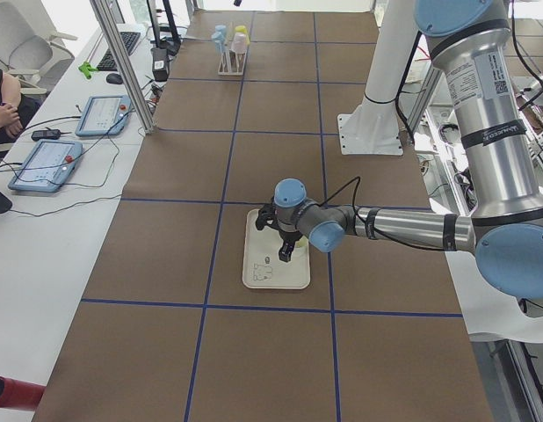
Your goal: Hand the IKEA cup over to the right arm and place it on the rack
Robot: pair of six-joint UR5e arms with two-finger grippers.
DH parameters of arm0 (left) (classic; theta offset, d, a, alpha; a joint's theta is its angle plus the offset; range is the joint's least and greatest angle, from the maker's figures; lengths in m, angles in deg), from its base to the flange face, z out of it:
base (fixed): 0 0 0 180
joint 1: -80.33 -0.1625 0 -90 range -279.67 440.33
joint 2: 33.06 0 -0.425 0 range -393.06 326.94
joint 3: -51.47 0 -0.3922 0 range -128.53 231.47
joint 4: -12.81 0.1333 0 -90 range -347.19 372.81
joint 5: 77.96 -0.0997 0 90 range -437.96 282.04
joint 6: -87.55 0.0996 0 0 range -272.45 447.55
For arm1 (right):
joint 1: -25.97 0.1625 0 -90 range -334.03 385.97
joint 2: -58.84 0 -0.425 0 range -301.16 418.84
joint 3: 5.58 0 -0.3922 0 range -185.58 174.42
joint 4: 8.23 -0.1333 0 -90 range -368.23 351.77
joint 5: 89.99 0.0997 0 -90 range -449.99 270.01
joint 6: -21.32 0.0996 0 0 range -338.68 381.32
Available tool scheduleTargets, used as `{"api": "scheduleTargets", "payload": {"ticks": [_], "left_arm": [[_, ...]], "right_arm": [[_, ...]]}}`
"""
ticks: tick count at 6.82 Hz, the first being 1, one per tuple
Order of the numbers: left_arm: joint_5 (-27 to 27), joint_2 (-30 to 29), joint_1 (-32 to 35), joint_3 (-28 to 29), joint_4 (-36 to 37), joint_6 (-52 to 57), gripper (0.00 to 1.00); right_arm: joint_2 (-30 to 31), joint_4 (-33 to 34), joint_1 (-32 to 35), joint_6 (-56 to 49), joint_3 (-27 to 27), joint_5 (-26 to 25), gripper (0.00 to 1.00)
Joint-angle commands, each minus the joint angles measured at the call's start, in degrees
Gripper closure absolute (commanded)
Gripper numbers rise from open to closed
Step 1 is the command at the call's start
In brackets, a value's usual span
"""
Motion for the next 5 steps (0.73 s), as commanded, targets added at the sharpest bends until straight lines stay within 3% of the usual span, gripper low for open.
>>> {"api": "scheduleTargets", "payload": {"ticks": [1, 2, 4, 5], "left_arm": [[1.07, -0.01, -0.03, 0.0, 0.06, 0.0, 0.86], [2.38, -0.01, -0.03, -0.09, 0.06, 0.0, 1.0], [7.13, 1.56, 1.62, -1.66, 0.41, -0.35, 1.0], [7.32, 2.01, 9.99, -1.84, 0.76, -0.18, 1.0]], "right_arm": [[0.0, 0.0, -0.02, -0.05, 0.01, 0.0, 0.0], [0.0, 0.0, -0.02, -0.05, -0.08, 0.0, 0.0], [0.0, 0.0, -0.02, 0.04, -0.34, 0.0, 0.0], [0.0, 0.09, -0.02, 0.04, -0.34, 0.0, 0.0]]}}
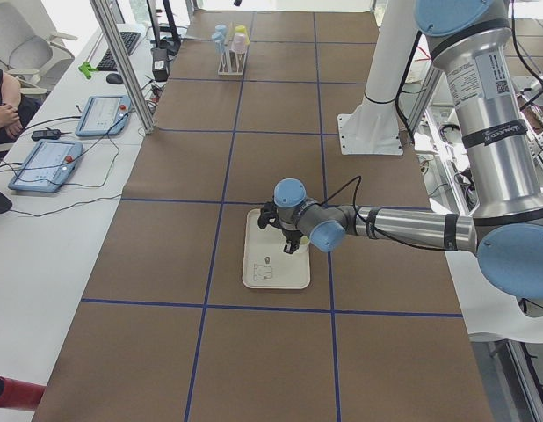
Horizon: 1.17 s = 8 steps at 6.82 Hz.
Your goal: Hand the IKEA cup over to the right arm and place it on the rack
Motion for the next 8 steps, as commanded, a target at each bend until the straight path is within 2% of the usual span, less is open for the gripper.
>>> {"api": "scheduleTargets", "payload": {"ticks": [1, 3, 4, 5, 6, 8], "left_arm": [[0.79, -0.03, 13.99, -0.52, 0.45, 0.34, 1.0], [0.53, -5.28, 22.2, -0.08, 1.06, -2.36, 1.0], [0.18, -9.22, 23.54, -0.51, 0.8, -11.61, 1.0], [-4.78, -12.48, 23.55, -1.3, 0.45, -22.23, 1.0], [-6.75, -15.91, 23.38, -1.83, -0.51, -33.12, 1.0], [-7.47, -18.83, 20.67, -4.02, -4.27, -51.6, 1.0]], "right_arm": [[-0.09, 0.07, 0.0, 0.01, 0.02, 0.0, 0.0], [-0.09, 0.07, -0.17, 0.01, 0.02, 0.0, 0.0], [-0.09, 0.07, -0.35, 0.1, 0.02, 0.0, 0.0], [-0.35, 0.07, -0.7, 1.14, -0.07, 0.0, 0.0], [-0.79, -0.02, -1.92, 4.63, -0.42, -0.17, 0.0], [-3.25, -0.1, -2.81, 8.96, 0.2, -0.35, 0.01]]}}
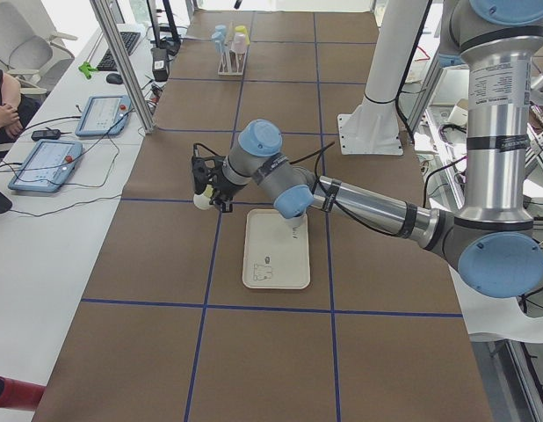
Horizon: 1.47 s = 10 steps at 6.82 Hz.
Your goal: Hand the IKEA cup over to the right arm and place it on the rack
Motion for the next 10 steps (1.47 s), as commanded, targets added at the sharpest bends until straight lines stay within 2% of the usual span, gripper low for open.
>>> {"api": "scheduleTargets", "payload": {"ticks": [1, 2, 4, 5, 6, 9, 10], "left_arm": [[-5.53, -3.6, -5.57, -2.35, -3.21, -19.66, 1.0], [-11.23, -5.62, -11.62, -3.67, -3.22, -28.54, 1.0], [-24.67, -11.15, -24.27, -3.6, -3.31, -45.86, 1.0], [-26.91, -13.44, -27.64, -3.34, -4.0, -52.9, 1.0], [-28.24, -14.59, -28.54, -3.42, -7.66, -60.45, 1.0], [-35.7, -15.74, -34.51, -2.98, -25.76, -81.65, 1.0], [-40.07, -16.96, -37.22, -1.5, -30.59, -86.15, 1.0]], "right_arm": [[-1.22, -0.51, -1.23, 4.25, 0.14, -0.24, 0.01], [-2.44, -3.04, -2.72, 9.58, 0.66, -1.12, 0.01], [-3.86, -10.58, -9.46, 23.63, 0.76, -9.86, 0.01], [-4.12, -13.06, -12.46, 27.96, 0.76, -13.83, 0.01], [-4.91, -14.65, -14.84, 32.09, 0.76, -16.57, 0.01], [-10.87, -14.93, -22.13, 43.35, 0.67, -25.62, 0.01], [-13.24, -15.01, -23.98, 46.52, 0.67, -27.73, 0.01]]}}
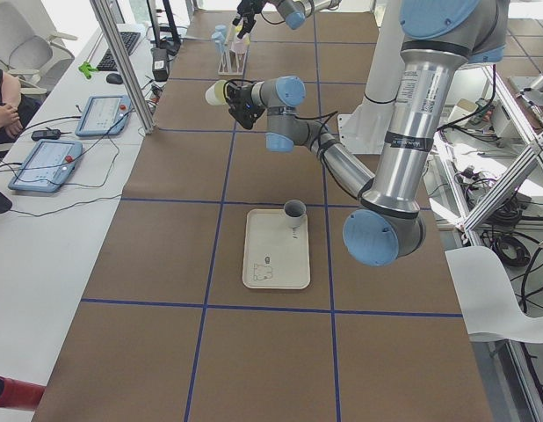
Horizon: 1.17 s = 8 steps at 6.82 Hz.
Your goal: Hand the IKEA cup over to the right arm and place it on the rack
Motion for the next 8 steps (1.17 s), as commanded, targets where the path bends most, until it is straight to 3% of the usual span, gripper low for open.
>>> {"api": "scheduleTargets", "payload": {"ticks": [1, 2, 3, 6, 8], "left_arm": [[-9.22, -4.12, -6.29, 4.59, -10.27, -8.29, 1.0], [-12.49, -6.07, -8.24, 6.37, -12.49, -11.79, 1.0], [-16.62, -6.87, -10.95, 7.26, -15.56, -14.52, 1.0], [-29.02, -8.27, -16.68, 14.87, -32.49, -21.31, 1.0], [-31.51, -10.21, -20.02, 16.49, -34.49, -19.14, 1.0]], "right_arm": [[-5.08, -2.09, -5.85, 5.3, 0.33, -7.62, 0.01], [-5.54, -8.12, -11.19, 9.41, 1.9, -15.68, 0.01], [-5.54, -11.48, -14.55, 9.54, 2.96, -20.11, 0.01], [-5.9, -11.43, -15.37, 9.54, 3.14, -20.68, 0.01], [-5.98, -11.52, -15.64, 9.1, 4.63, -20.59, 0.01]]}}
